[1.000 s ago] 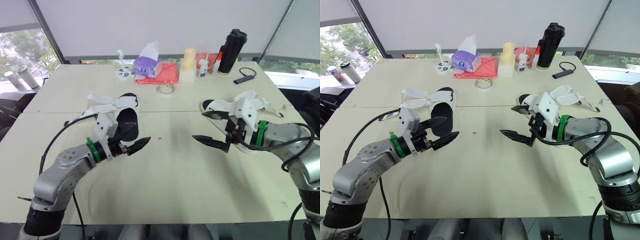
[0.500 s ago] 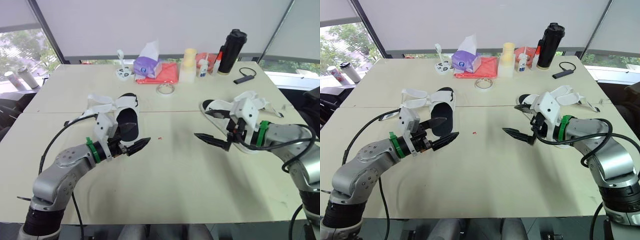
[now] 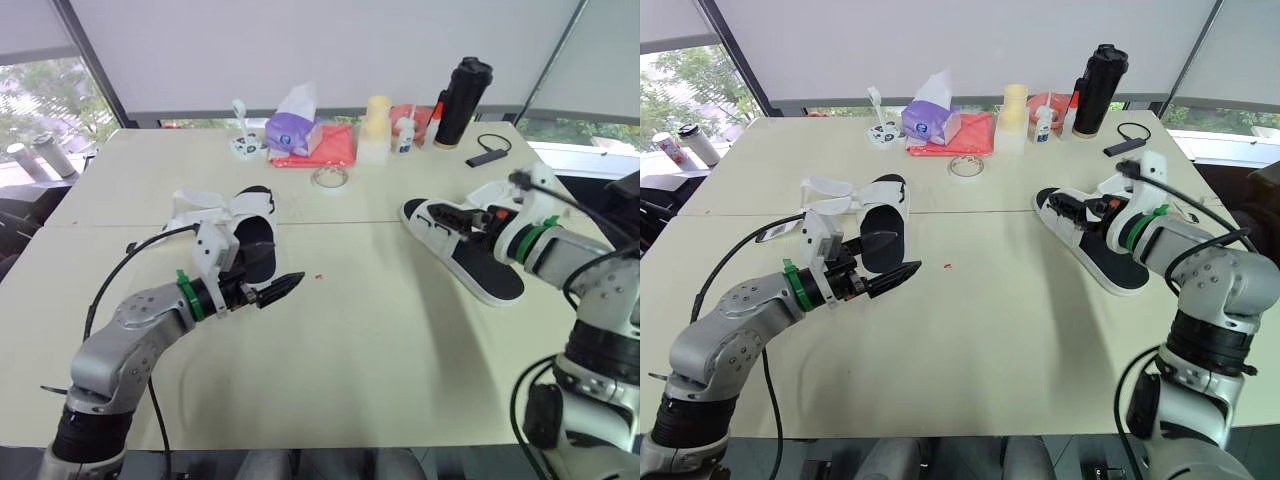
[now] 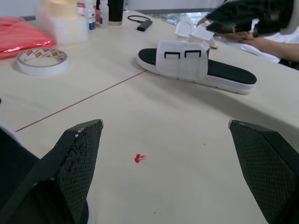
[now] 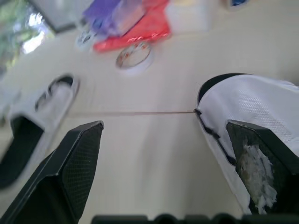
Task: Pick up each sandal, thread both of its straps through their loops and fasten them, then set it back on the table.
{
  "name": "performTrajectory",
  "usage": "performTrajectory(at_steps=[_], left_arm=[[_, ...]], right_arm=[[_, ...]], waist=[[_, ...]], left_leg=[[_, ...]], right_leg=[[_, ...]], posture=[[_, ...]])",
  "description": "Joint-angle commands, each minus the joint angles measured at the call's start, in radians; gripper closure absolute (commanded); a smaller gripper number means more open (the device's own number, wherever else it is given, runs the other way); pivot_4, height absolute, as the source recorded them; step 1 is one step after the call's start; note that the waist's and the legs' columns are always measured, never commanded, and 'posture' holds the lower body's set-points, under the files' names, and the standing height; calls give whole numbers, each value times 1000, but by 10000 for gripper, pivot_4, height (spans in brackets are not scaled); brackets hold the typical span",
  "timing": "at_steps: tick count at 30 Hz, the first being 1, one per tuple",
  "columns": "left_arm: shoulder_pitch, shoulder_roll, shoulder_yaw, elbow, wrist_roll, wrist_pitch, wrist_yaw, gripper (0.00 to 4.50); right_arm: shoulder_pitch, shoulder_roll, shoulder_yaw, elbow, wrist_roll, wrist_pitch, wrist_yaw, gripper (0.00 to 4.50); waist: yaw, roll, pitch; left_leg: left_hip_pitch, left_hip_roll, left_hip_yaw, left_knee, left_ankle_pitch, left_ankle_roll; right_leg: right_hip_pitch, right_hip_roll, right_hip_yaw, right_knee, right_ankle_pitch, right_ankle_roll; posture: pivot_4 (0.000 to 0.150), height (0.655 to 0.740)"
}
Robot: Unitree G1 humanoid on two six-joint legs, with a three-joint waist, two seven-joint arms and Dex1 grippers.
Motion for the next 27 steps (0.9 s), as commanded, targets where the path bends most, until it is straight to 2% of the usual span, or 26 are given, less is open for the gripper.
performTrajectory(at_steps=[1,6,8,17,23,27], left_arm=[[-14,7,7,-5,7,-27,-19,0],[-26,16,5,3,21,-45,-39,0],[-26,10,-2,0,25,-45,-39,0],[-31,8,-6,-2,26,-46,-43,0],[-32,3,3,-7,22,-45,-32,0],[-29,2,6,-17,24,-45,-20,0]], right_arm=[[-84,41,-150,38,14,101,-84,396],[-213,93,-353,128,-13,221,-178,396],[-224,100,-391,155,25,223,-220,396],[-201,145,-462,221,138,223,-378,396],[-229,185,-569,313,92,211,-392,396],[-229,181,-569,375,76,162,-378,396]], waist=[[-3,0,0],[-22,1,0],[-25,1,0],[-48,2,0],[-48,2,0],[-47,2,0]], left_leg=[[0,0,0,0,0,0],[0,0,0,0,0,0],[0,0,0,0,0,0],[0,0,1,0,0,1],[1,0,1,0,0,1],[1,0,1,0,0,1]], right_leg=[[0,0,0,0,0,0],[0,0,0,0,0,0],[0,0,0,1,0,0],[0,0,0,2,2,3],[0,0,0,3,2,3],[0,0,0,3,2,3]], posture=[[1500,7400],[1500,7400],[1500,7400],[1500,7400],[1500,7400],[1500,7400]])
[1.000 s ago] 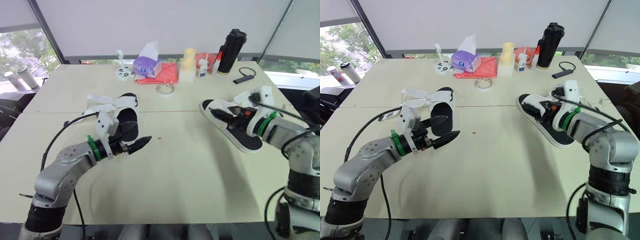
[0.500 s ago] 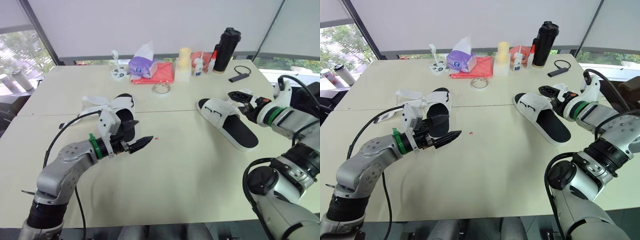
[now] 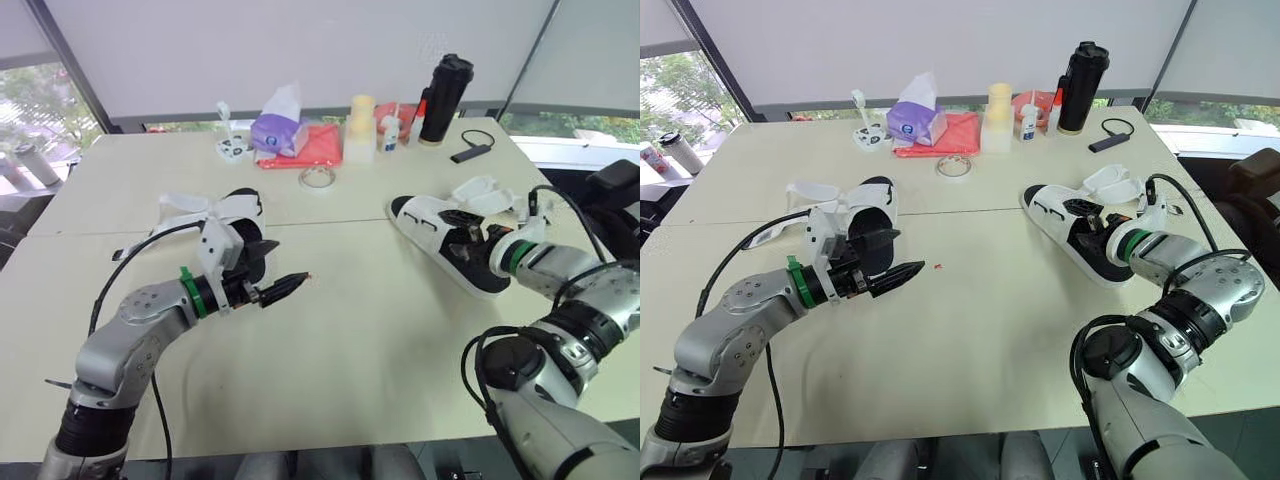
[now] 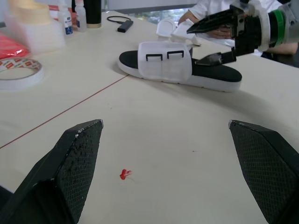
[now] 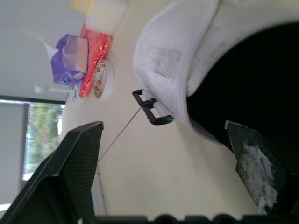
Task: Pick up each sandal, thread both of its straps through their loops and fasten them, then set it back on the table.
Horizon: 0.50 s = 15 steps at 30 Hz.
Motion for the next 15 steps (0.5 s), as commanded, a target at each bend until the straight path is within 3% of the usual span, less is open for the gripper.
performTrajectory(at_steps=[1,15], left_arm=[[-4,-1,20,-38,0,-20,11,0],[3,-9,19,-72,-3,-17,45,0]], right_arm=[[-26,-13,-9,34,2,-58,20,396],[-59,-61,130,323,20,-379,145,396]], waist=[[-1,0,0],[-4,0,0]], left_leg=[[0,0,0,0,0,0],[1,0,1,0,0,0]], right_leg=[[0,0,0,0,0,0],[0,0,0,0,0,0]], posture=[[1500,7400],[1500,7400]])
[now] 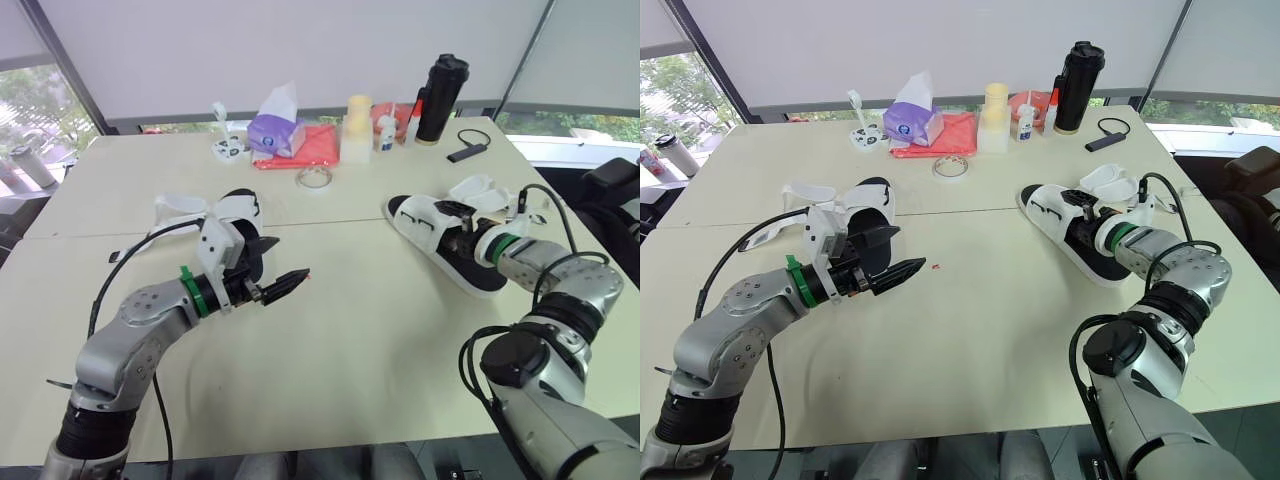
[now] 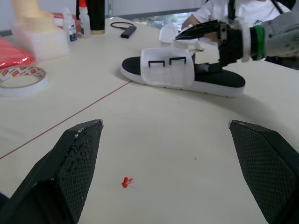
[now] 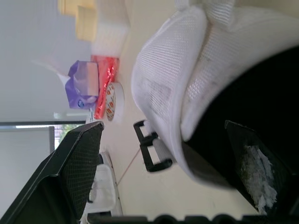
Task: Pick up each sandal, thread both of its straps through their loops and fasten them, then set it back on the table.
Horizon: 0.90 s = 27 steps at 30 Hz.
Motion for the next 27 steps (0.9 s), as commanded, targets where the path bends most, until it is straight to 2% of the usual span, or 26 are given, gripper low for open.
performTrajectory(at_steps=[1,7,15,18,25,27], left_arm=[[0,-2,20,-42,-4,-15,11,0],[16,-9,15,-61,-6,-14,27,0],[19,-14,19,-65,-6,-16,41,0],[25,-17,17,-68,-5,-17,44,0],[33,-25,15,-77,-4,-15,54,0],[33,-27,14,-79,-5,-14,57,0]], right_arm=[[-46,-24,38,42,26,-86,38,396],[-73,-29,90,159,23,-241,66,396],[-89,-39,151,240,34,-332,96,396],[-94,-43,163,257,41,-343,101,8467],[-97,-49,187,270,50,-352,107,44348],[-92,-55,199,261,52,-343,112,44782]], waist=[[0,0,0],[1,0,0],[1,0,0],[1,0,0],[1,0,0],[1,0,0]], left_leg=[[0,0,0,0,0,0],[0,0,0,0,0,0],[0,0,0,0,0,0],[0,0,0,0,0,0],[0,0,0,0,0,0],[0,0,0,0,0,0]], right_leg=[[0,0,0,0,0,0],[0,0,0,0,0,0],[0,0,0,0,0,0],[0,0,0,0,0,0],[0,0,0,0,0,0],[0,0,0,0,0,0]], posture=[[1500,7400],[1500,7400],[1500,7400],[1500,7400],[1500,7400],[1500,7400]])
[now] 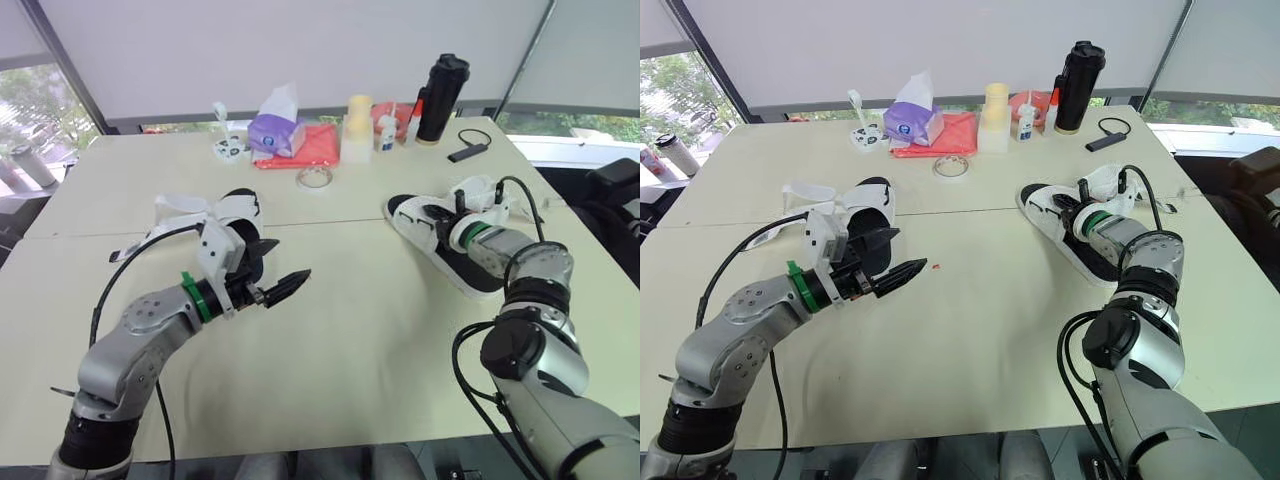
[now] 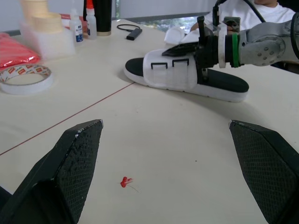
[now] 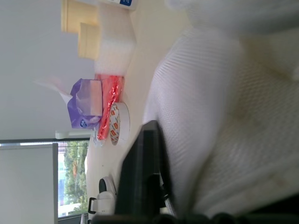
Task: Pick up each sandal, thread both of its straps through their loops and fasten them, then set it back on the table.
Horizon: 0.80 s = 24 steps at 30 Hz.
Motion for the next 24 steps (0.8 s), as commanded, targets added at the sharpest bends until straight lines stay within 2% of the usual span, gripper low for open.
performTrajectory(at_steps=[1,4,9,13,16,18,21,24], left_arm=[[-1,-2,13,-44,-4,-15,7,0],[1,-4,9,-45,-4,-16,8,0],[1,-3,10,-42,-8,-12,5,0],[6,10,11,-37,-10,-8,-13,0],[8,19,10,-35,-6,-8,-24,0],[-2,30,17,-22,-10,-8,-38,0],[-26,49,23,10,-4,-19,-66,0],[-32,51,19,21,2,-27,-75,0]], right_arm=[[-25,-30,25,-34,31,15,31,44782],[-10,-41,72,-81,23,49,57,44782],[20,-52,164,-259,97,310,110,44782],[15,-34,130,-351,199,551,89,44782],[15,-22,113,-396,216,630,72,44782],[56,-58,224,-436,330,671,80,44782],[174,-171,487,-542,531,683,121,44782],[227,-235,601,-584,616,683,125,44782]], waist=[[0,0,0],[0,0,0],[0,1,1],[0,1,1],[1,1,1],[3,1,1],[9,1,1],[4,1,1]], left_leg=[[0,0,0,0,0,0],[0,0,0,0,0,0],[0,0,0,0,0,0],[0,0,0,0,0,0],[0,0,0,0,0,0],[0,0,0,0,0,0],[0,0,-1,0,0,0],[0,0,-1,0,0,0]], right_leg=[[0,0,0,0,0,0],[0,0,0,0,0,0],[0,0,0,0,0,0],[-1,0,0,1,0,0],[-1,0,0,1,0,0],[-1,0,0,1,0,0],[0,0,0,1,0,0],[1,0,0,-1,0,0]], posture=[[1500,7400],[1500,7400],[1500,7400],[1500,7400],[1500,7400],[1500,7400],[1500,7400],[1500,7400]])
